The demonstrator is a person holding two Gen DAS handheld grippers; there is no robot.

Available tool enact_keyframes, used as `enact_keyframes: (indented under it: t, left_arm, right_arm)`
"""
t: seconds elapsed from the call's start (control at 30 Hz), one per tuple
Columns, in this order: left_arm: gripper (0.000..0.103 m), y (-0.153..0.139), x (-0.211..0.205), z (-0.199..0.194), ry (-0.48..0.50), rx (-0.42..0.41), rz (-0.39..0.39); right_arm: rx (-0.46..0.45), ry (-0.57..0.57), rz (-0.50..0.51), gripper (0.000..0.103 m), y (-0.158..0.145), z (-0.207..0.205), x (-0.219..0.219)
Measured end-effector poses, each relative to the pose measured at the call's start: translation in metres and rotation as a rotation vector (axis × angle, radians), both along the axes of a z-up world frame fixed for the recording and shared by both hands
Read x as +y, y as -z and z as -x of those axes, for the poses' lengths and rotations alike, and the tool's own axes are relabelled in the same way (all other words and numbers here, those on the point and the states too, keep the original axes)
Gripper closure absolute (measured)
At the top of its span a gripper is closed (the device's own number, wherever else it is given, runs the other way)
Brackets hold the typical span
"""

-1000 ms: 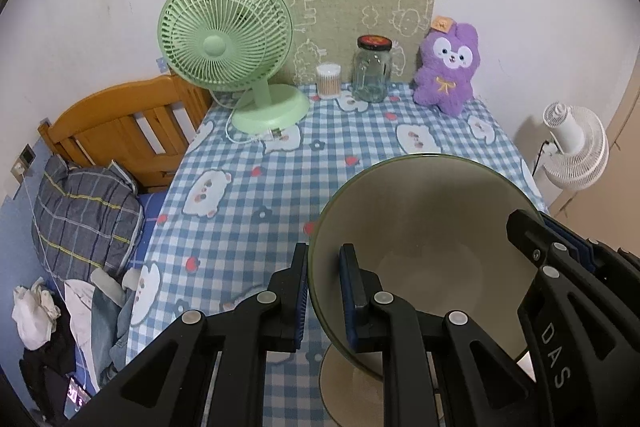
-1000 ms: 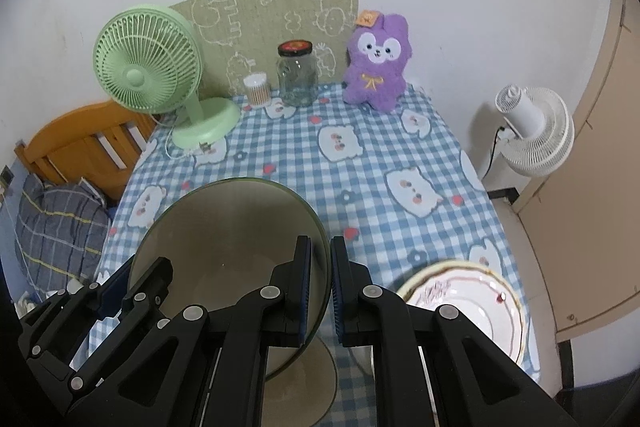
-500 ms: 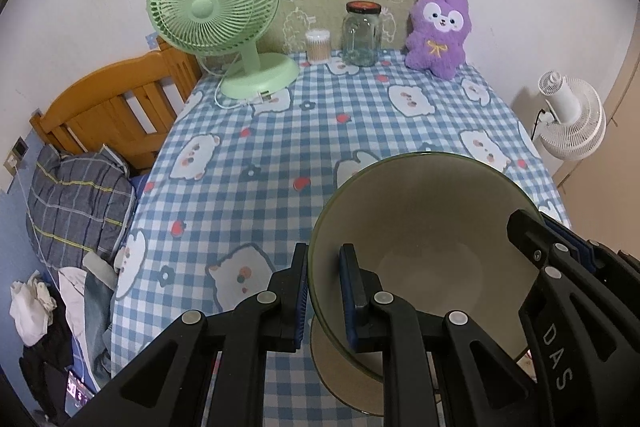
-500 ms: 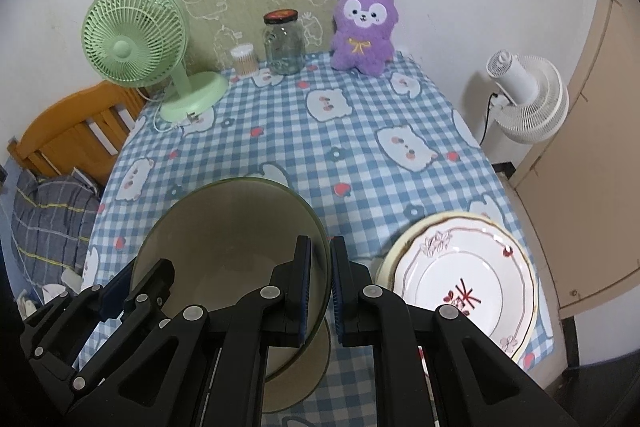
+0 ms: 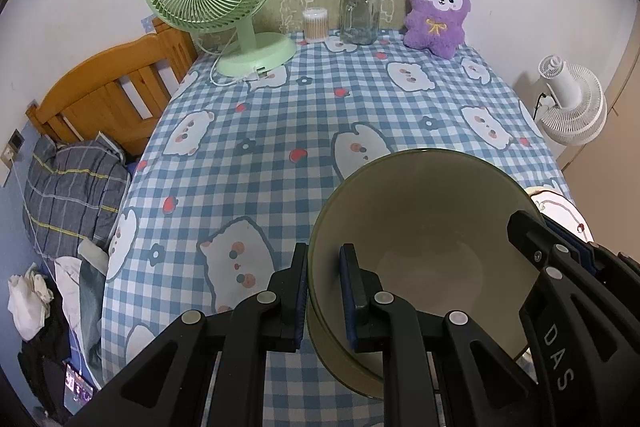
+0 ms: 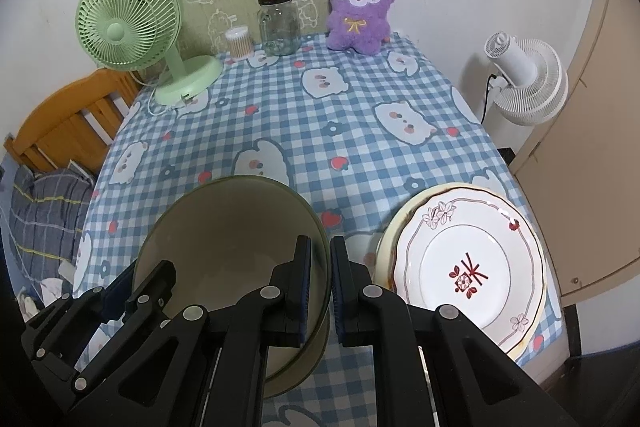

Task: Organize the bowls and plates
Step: 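Lift the patterned bowl with both grippers and carry it toward the plate stack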

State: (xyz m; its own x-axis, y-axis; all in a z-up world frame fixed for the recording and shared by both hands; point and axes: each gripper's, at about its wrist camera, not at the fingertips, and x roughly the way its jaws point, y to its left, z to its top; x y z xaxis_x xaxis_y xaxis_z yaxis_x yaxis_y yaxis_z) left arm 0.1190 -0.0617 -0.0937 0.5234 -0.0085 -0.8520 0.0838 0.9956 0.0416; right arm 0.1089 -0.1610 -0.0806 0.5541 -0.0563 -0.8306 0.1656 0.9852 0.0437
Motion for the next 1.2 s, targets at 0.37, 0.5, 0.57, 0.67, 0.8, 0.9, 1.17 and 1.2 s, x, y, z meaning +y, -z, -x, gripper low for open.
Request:
enact_keyframes:
  t: [0.37,0.5,0.57,0.67,0.8,0.9,1.17,1.2]
  left_arm:
    - [0.091,0.011,0.006,0.008,-0.004,0.034,-0.011]
    - [0.091,0.020,0.008,0.009,-0.004,0.055,-0.015]
    - [0.091,0.024,0.008,0.009,-0.004,0.065,-0.016]
    - [0.091,0.029,0.008,0.010,-0.002,0.079,-0.019]
    - [0.091,0.032,0.007,0.011,0.007,0.075,-0.022]
    - [0.091,0.032,0.006,0.011,0.017,0.071,-0.022]
    - [0.079,0.031,0.007,0.011,0.048,0.085,0.010]
    - [0.077,0.031,0.008,0.011,0.052,0.088,0.012]
  right_arm:
    - [0.035,-0.004,-0.011,0.090,0.017,0.006,0.005]
    - [0.055,-0.003,-0.015,0.090,0.025,0.006,0.006]
    - [0.064,-0.003,-0.016,0.090,0.030,0.007,0.006]
    - [0.072,-0.003,-0.014,0.090,0.034,0.007,0.006]
    - [0.069,0.000,-0.009,0.090,0.036,0.007,0.005]
    - [0.071,-0.001,-0.008,0.090,0.036,0.007,0.004]
    - [0.095,-0.012,-0.010,0.087,0.036,0.008,0.006]
    - [0.098,-0.014,-0.010,0.087,0.035,0.008,0.007]
